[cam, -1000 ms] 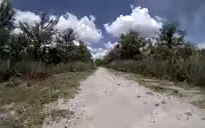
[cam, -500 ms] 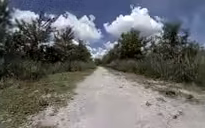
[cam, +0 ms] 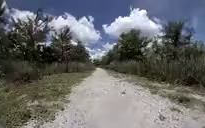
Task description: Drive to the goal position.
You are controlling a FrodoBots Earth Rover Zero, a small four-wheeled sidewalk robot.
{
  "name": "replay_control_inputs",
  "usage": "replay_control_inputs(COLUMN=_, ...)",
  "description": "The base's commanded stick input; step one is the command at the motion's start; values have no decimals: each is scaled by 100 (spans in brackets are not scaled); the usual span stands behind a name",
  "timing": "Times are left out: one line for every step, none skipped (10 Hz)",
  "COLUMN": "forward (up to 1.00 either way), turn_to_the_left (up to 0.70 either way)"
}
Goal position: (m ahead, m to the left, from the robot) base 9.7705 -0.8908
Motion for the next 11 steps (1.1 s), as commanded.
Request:
replay_control_inputs(forward=70, turn_to_the_left=0)
replay_control_inputs(forward=70, turn_to_the_left=0)
replay_control_inputs(forward=70, turn_to_the_left=0)
replay_control_inputs(forward=70, turn_to_the_left=0)
replay_control_inputs(forward=70, turn_to_the_left=0)
replay_control_inputs(forward=70, turn_to_the_left=0)
replay_control_inputs(forward=70, turn_to_the_left=0)
replay_control_inputs(forward=70, turn_to_the_left=0)
replay_control_inputs(forward=70, turn_to_the_left=0)
replay_control_inputs(forward=70, turn_to_the_left=0)
replay_control_inputs(forward=70, turn_to_the_left=0)
